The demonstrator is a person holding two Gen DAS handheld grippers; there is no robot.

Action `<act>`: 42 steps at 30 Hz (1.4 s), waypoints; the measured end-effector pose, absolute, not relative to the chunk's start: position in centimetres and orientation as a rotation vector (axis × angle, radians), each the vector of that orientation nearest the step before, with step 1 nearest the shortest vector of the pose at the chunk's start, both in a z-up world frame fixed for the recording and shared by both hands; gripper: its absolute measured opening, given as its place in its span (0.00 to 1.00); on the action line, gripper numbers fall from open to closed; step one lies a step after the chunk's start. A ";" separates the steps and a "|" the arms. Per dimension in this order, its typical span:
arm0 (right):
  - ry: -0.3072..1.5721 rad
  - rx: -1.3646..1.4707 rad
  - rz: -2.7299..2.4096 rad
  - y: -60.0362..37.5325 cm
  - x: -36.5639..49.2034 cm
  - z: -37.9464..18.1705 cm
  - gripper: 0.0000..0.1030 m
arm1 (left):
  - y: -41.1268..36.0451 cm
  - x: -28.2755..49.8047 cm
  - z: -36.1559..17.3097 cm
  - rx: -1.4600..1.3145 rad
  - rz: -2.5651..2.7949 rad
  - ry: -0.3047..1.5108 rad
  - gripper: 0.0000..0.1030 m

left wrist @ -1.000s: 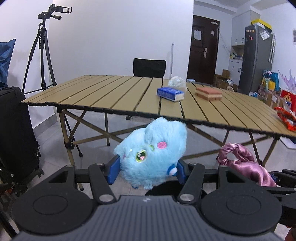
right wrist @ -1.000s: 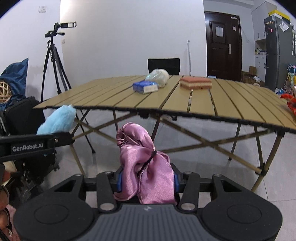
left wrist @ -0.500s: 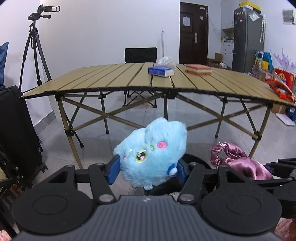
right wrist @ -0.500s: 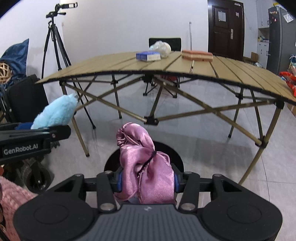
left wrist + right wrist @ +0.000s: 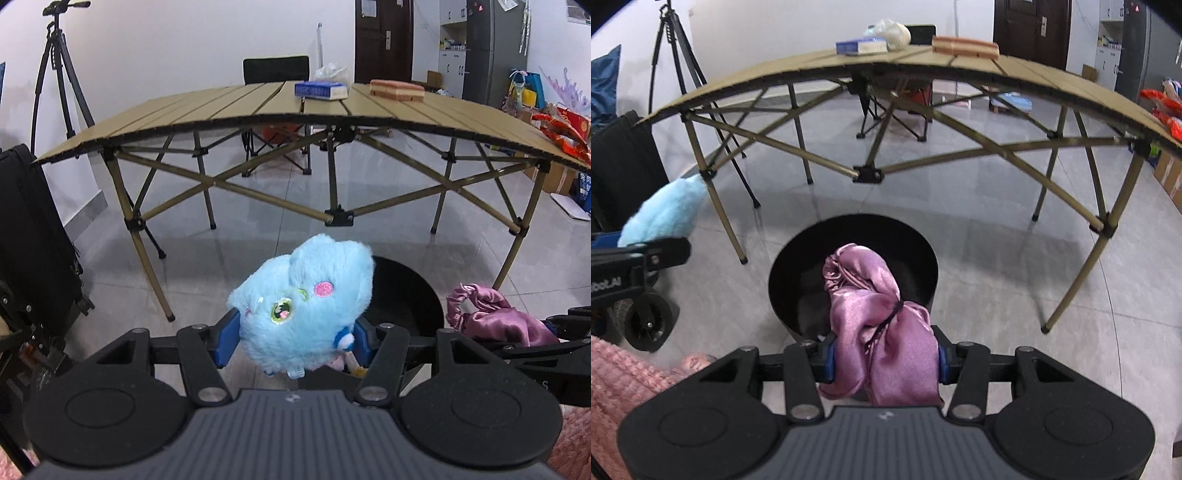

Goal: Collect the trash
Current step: 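Carry the blue plush and pink scrunchie down toward the black bin with both grippers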

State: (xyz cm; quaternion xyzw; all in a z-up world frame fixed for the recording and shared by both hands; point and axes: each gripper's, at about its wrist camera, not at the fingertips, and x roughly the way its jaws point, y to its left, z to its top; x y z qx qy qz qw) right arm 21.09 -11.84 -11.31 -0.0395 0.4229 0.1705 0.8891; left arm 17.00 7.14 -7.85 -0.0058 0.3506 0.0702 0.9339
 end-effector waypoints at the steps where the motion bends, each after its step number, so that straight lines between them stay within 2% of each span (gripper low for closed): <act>1: 0.888 -0.082 0.351 -11.9 21.2 -11.5 0.45 | 7.2 17.1 -8.0 -0.013 0.147 0.725 0.58; 19: 1.058 -0.087 0.251 -13.5 23.0 -16.5 0.44 | 9.5 19.7 -10.2 -0.095 0.196 0.901 0.58; 33: 1.092 -0.056 0.222 -14.4 24.2 -17.7 0.45 | 10.7 22.3 -11.7 -0.136 0.262 1.012 0.58; 42: 1.101 -0.026 0.211 -15.1 25.2 -18.1 0.44 | 11.1 23.5 -11.4 -0.159 0.289 1.023 0.58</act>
